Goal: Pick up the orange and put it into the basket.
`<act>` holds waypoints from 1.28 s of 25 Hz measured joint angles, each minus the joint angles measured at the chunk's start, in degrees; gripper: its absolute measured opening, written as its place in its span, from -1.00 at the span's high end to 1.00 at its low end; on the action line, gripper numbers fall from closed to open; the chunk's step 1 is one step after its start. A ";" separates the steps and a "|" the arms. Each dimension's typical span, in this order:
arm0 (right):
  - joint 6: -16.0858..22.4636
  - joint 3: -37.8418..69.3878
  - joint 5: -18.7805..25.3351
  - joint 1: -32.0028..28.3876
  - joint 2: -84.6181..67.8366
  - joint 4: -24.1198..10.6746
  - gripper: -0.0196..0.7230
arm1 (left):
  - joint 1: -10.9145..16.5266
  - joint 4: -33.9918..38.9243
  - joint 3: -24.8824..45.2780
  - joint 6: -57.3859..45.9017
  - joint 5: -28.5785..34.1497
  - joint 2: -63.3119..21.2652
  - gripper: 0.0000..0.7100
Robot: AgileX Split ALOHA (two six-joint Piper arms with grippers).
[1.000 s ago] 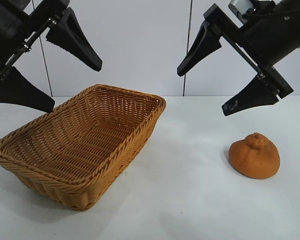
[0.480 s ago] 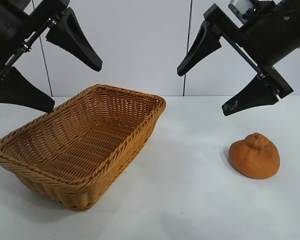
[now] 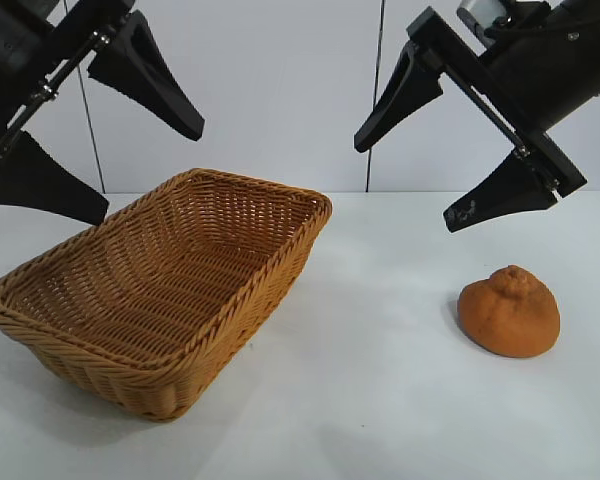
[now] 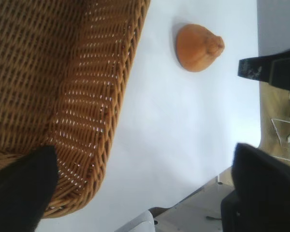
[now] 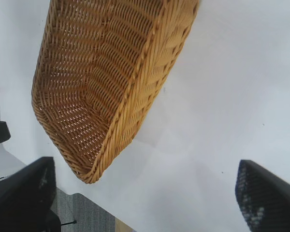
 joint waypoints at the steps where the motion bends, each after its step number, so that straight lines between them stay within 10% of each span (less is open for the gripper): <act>1: 0.00 0.00 0.00 0.00 0.00 0.01 -0.92 | 0.00 1.77 -0.17 -2.74 0.69 -1.21 -0.95; 9: 0.00 0.00 0.00 0.00 0.00 0.49 -0.92 | -0.33 16.82 -0.17 -34.26 8.14 -7.12 -0.95; 21: 0.00 0.00 0.00 0.00 0.00 1.19 -0.92 | -9.02 37.68 3.84 -71.15 -3.23 -4.93 -0.95; 32: 0.00 0.00 0.00 0.00 0.00 1.25 -0.92 | -9.02 39.75 4.46 -77.03 -8.88 6.02 -0.95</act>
